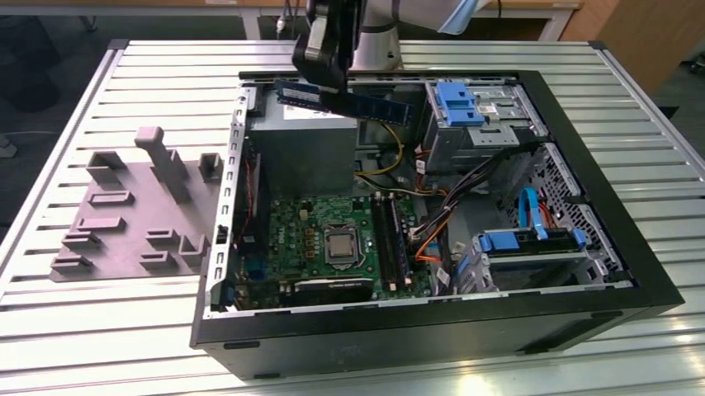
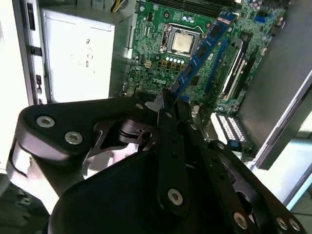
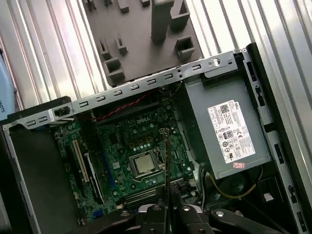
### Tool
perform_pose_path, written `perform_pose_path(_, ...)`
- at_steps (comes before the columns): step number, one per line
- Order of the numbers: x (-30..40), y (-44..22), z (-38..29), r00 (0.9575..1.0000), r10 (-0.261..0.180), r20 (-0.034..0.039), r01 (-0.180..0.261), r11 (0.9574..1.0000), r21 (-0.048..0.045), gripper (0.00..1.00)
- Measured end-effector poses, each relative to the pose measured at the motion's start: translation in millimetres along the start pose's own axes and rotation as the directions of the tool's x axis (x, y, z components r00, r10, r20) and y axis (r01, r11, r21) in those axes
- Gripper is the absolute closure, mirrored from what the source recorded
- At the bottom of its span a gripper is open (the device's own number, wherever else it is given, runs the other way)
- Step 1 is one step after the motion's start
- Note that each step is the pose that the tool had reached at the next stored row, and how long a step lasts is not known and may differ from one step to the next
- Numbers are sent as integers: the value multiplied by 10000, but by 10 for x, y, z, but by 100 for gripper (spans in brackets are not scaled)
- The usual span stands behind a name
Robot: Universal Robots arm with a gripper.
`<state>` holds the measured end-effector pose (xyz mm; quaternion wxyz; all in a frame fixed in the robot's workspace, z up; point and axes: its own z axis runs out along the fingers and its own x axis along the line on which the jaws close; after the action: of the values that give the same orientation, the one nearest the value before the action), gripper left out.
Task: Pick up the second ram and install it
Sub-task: 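Insert the second ram into the second slot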
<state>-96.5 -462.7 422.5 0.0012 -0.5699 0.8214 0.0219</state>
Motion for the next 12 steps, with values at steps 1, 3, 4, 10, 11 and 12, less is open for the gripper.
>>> perform_pose_path(1,0,0,2,9999,172,2,-172,9999,6,86)
perform_pose_path(3,0,0,7,9986,522,8,-522,9986,18,86)
perform_pose_path(4,0,0,9,9976,696,12,-696,9976,23,86)
perform_pose_path(10,0,-1,24,9847,1744,36,-1744,9847,55,86)
perform_pose_path(11,1,-1,27,9814,1920,39,-1920,9814,61,86)
perform_pose_path(12,1,-1,29,9779,2090,44,-2090,9779,66,86)
